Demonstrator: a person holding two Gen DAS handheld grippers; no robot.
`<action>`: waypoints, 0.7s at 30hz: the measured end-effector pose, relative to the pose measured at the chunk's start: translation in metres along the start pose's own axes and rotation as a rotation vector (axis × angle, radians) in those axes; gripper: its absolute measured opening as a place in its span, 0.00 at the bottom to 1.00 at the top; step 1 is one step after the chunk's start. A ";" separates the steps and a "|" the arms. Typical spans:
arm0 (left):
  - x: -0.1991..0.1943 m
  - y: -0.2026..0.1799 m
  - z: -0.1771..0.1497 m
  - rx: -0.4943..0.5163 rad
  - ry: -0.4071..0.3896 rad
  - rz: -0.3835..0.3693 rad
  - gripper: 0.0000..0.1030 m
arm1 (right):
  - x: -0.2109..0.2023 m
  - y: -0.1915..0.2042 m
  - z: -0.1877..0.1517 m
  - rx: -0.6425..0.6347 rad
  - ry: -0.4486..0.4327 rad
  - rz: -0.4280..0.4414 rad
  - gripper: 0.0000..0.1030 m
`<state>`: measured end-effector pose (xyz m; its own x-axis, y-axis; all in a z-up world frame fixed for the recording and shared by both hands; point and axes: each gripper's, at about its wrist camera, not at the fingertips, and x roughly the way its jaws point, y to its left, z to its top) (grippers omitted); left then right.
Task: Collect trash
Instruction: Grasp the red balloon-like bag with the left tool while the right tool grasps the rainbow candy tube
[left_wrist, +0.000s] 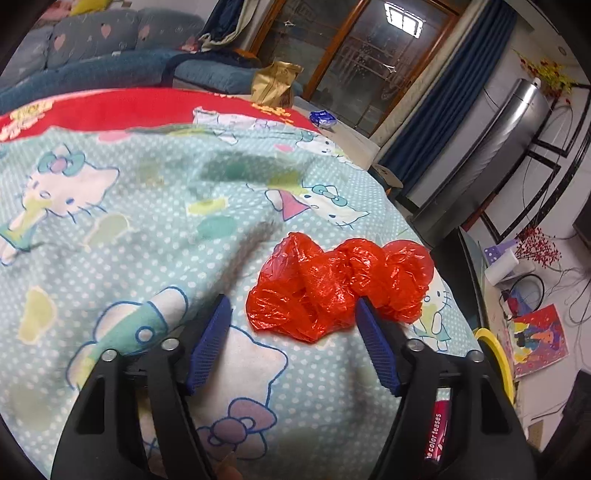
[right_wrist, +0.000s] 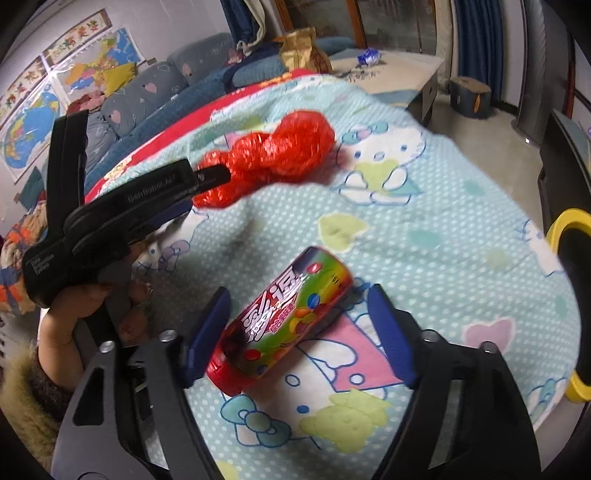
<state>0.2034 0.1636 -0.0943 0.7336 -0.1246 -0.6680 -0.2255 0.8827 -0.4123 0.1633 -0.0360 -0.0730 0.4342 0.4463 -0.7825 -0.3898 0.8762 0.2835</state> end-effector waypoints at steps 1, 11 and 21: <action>0.002 0.002 0.001 -0.006 0.001 -0.004 0.61 | 0.001 0.000 -0.002 0.005 -0.002 0.005 0.59; 0.007 -0.006 0.001 0.003 0.009 -0.030 0.25 | -0.014 0.006 -0.021 -0.022 -0.042 0.050 0.35; -0.005 -0.030 -0.010 0.065 0.015 -0.070 0.12 | -0.032 -0.012 -0.032 -0.010 -0.053 0.037 0.24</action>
<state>0.2004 0.1333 -0.0845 0.7365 -0.1934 -0.6482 -0.1314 0.8991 -0.4175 0.1276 -0.0669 -0.0691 0.4619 0.4879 -0.7407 -0.4144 0.8570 0.3062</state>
